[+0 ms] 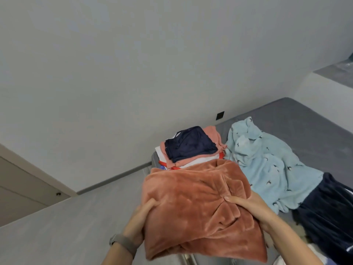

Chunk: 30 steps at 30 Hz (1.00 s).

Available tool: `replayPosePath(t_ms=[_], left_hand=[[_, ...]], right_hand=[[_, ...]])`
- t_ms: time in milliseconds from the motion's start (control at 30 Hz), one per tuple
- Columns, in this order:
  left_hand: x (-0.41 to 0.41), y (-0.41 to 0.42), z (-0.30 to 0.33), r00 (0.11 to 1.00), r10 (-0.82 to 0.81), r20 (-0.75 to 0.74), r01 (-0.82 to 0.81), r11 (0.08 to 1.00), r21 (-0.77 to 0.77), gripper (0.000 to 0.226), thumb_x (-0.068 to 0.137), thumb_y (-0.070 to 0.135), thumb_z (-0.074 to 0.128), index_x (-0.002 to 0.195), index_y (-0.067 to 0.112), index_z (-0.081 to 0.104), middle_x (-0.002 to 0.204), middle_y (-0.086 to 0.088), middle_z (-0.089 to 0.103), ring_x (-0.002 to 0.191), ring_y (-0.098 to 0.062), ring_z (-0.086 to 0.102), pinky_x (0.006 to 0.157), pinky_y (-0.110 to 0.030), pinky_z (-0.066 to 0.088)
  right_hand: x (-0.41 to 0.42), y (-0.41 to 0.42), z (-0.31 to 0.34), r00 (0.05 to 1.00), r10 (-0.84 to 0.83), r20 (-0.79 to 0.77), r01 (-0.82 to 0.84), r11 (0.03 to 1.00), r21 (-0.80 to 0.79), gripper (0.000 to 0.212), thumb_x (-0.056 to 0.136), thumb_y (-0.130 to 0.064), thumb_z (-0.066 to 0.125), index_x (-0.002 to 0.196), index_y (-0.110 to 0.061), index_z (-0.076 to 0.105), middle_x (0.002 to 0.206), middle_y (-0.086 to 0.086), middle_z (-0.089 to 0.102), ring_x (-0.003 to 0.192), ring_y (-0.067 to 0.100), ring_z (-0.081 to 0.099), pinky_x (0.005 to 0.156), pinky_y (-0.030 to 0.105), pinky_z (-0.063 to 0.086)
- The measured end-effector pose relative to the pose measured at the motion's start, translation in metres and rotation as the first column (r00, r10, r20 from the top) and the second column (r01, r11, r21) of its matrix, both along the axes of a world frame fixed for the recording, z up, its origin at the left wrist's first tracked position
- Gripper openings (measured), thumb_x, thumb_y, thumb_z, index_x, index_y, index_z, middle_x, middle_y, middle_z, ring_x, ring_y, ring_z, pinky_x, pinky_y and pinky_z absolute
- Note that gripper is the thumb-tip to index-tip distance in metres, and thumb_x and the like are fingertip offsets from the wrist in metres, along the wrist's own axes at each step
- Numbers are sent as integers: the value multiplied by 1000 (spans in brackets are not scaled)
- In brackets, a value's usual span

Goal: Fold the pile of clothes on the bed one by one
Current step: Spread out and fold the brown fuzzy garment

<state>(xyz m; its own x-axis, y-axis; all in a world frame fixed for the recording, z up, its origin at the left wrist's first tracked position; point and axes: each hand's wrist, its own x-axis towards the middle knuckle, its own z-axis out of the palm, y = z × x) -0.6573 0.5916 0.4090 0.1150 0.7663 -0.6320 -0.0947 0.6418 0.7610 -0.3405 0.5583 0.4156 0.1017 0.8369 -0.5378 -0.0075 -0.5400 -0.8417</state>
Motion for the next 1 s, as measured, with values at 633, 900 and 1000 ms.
replayPosePath(t_ms=[633, 900, 1000], left_hand=[[68, 365, -142, 1000, 14, 11, -11, 975, -224, 63, 58, 23, 83, 114, 3, 63, 104, -14, 72, 98, -27, 66, 80, -37, 54], [107, 474, -269, 761, -253, -597, 199, 967, -157, 78, 64, 30, 80, 130, 2, 49, 122, -18, 60, 111, -34, 58, 90, -41, 51], [127, 475, -297, 174, -422, -890, 740, 652, -164, 111, 70, 41, 77, 152, 24, 5, 157, -16, 1, 142, -38, 14, 110, -50, 29]], right_hand=[[68, 398, -115, 888, 21, 459, -8, 1000, -30, 74, 46, -50, 92, 109, -25, 61, 107, -8, 68, 100, 13, 64, 92, 36, 52], [81, 496, -254, 618, 204, 760, -119, 979, -166, 107, 60, -66, 74, 147, -46, 14, 153, 9, 26, 139, 35, 25, 109, 53, 32], [57, 492, -302, 466, 560, 685, -301, 828, -473, 81, 84, -64, 54, 143, -59, -1, 160, 3, -12, 145, 40, -9, 111, 67, 15]])
